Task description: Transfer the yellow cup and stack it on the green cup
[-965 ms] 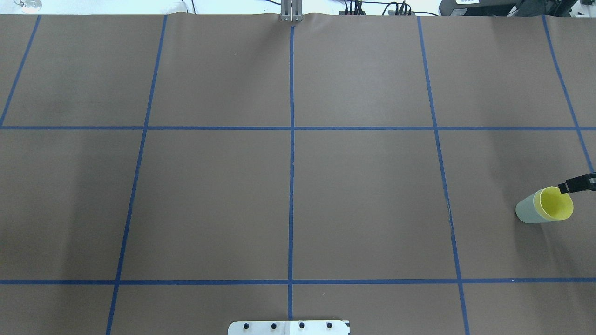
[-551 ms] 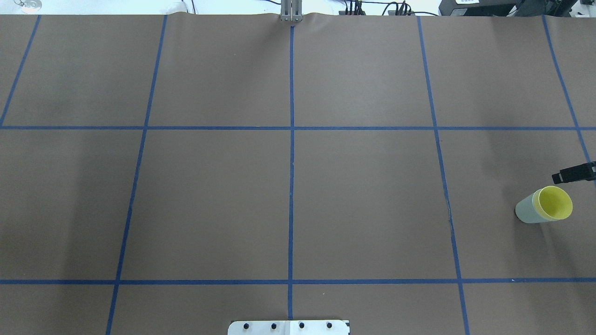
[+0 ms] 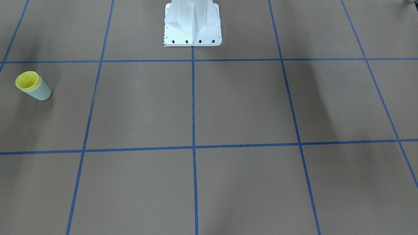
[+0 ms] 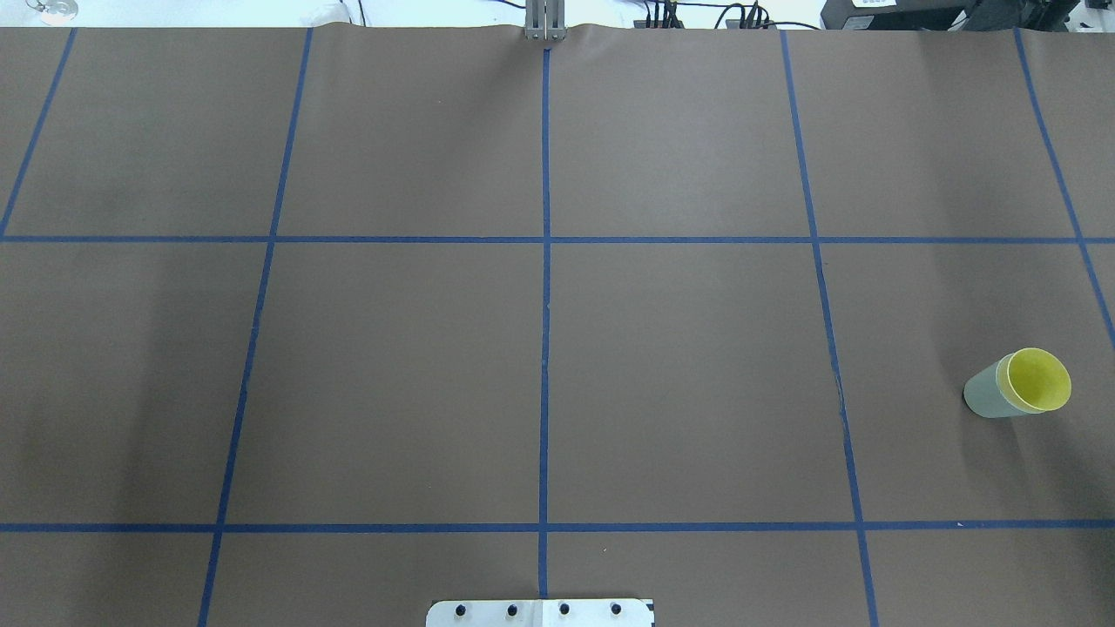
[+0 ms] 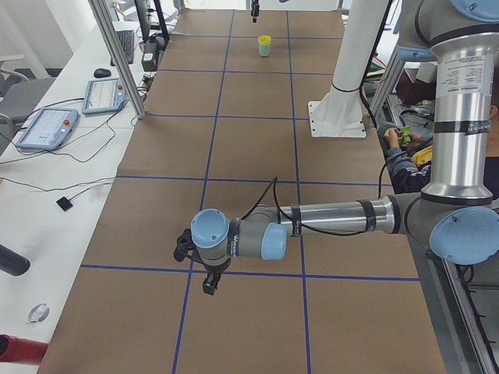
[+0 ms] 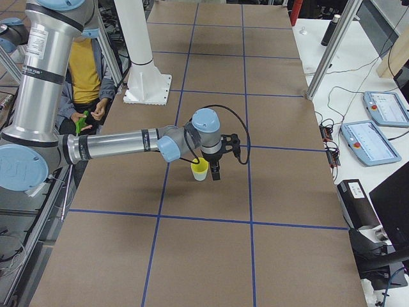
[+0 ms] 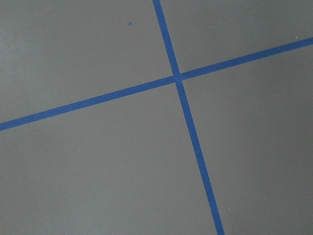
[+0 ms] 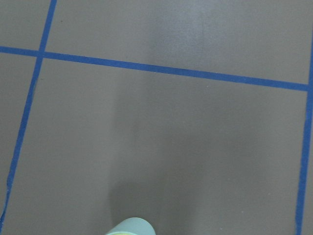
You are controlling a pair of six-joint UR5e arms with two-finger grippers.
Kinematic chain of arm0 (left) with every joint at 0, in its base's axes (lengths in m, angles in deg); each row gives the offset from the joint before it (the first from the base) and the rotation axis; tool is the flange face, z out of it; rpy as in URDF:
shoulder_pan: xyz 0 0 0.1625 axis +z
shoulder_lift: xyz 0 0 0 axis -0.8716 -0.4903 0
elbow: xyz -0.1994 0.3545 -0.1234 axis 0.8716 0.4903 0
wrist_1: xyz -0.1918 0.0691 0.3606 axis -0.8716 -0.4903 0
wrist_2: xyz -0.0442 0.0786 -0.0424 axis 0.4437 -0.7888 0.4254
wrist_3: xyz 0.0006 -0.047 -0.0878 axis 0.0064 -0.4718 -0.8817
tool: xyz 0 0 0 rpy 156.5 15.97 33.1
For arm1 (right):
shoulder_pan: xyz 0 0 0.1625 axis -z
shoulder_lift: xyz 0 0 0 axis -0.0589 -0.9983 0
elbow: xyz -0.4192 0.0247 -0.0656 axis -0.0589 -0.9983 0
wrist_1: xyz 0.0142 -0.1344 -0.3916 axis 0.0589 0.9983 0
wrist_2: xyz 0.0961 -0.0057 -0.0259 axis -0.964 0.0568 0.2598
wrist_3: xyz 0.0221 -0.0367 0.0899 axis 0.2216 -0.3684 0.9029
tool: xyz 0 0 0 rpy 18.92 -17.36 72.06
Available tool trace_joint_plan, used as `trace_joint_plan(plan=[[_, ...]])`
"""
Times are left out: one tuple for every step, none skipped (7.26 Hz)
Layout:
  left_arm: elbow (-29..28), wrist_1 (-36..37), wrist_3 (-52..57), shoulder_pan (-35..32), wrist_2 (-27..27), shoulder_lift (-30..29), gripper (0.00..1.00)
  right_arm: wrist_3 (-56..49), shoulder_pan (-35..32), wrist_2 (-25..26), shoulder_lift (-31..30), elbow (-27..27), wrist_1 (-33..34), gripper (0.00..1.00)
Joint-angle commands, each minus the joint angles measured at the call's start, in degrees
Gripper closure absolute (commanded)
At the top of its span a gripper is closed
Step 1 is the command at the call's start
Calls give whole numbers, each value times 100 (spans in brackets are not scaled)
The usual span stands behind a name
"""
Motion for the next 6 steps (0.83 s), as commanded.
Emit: trace_joint_plan(plan=[[290, 6, -414, -20, -18, 31, 0, -1518, -891, -93, -5, -27, 1025, 0], [300, -2, -388, -29, -9, 75, 0, -1976, -1225, -94, -284, -53, 1142, 0], [300, -2, -388, -29, -9, 171, 0, -2033, -1402, -59, -609, -140, 1117, 0], [317, -2, -388, -38, -44, 163, 0, -2051, -1517, -41, -760, -533, 1100, 0], [318, 6, -388, -29, -70, 111, 0, -2051, -1614, -41, -779, -737, 1091, 0], [326, 15, -388, -29, -70, 128, 0, -2051, -1615, -41, -779, -756, 1091, 0]])
